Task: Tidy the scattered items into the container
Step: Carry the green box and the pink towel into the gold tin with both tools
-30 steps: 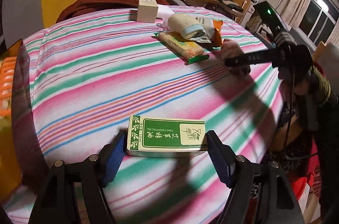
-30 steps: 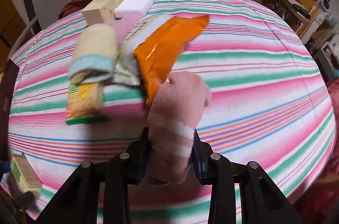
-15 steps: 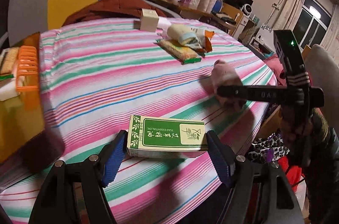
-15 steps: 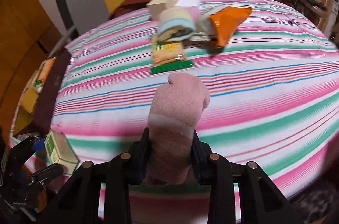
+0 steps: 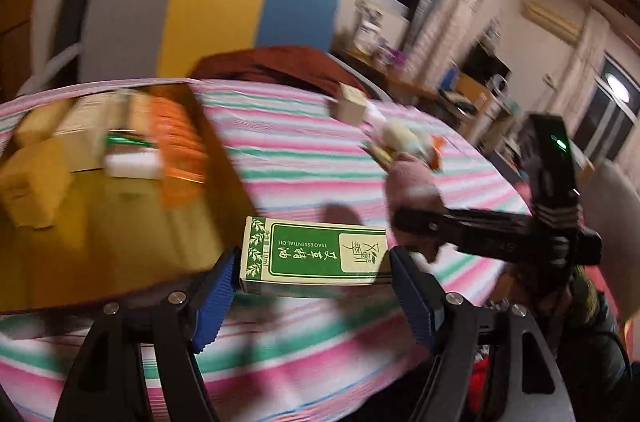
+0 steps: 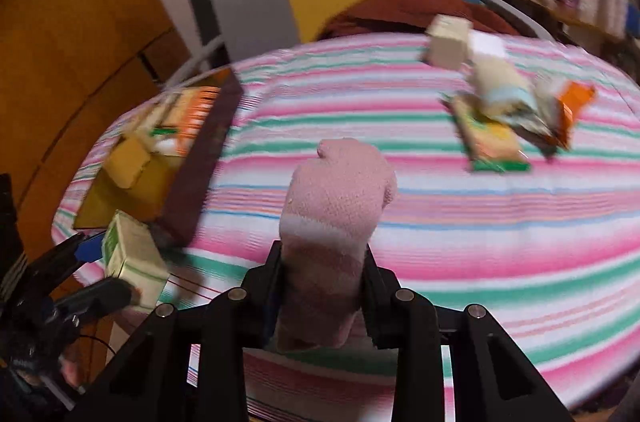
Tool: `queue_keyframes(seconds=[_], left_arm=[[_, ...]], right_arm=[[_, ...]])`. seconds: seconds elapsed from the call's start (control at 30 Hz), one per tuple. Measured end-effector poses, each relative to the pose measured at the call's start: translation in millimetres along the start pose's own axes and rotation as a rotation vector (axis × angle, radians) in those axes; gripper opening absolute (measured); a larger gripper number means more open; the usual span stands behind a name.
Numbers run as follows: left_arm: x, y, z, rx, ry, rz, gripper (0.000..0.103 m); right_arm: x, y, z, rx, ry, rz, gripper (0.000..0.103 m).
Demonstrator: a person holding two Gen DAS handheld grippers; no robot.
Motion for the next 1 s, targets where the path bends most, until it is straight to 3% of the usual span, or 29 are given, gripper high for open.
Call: queue_keyframes(seconds=[0.27, 0.4, 0.57, 0.77, 1.0], left_arm=[[-31.9, 81.2, -4.1, -0.120, -0.046, 0.152, 0.075], [-35.0, 102.2, -11.1, -0.151, -0.044, 0.188, 0.075], [-26.2, 113.3, -19.1, -0.148, -0.014, 0.203, 0.075], [-11.4, 124.5, -25.6, -0.163, 0.028, 0.200, 0.075], [0.3, 120.5, -30.9, -0.157, 0.051, 0.177, 0.076]], right_arm=[[9.0, 82.1, 5.8, -0.099, -0.008, 0.115, 0.034], [17.0, 121.7, 4.3, -0.162, -0.002, 0.153, 0.034], [35.1, 159.5, 2.7, -0.264, 0.000, 0.137, 0.034], [65.5, 176.0, 3.1, -0.316, 0.029, 0.106, 0.034], [84.5, 167.0, -3.3, -0.300, 0.071, 0.088, 0.040]])
Point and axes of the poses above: each gripper's, at about its wrist camera, not at the fingertips, and x roughly the way its jaws point, y to its left, z to its top, the point moved 8 cm from there along x, roughly the way its jaws point, and after that the axes turned 14 degrees about x, right-handed, at the moved point
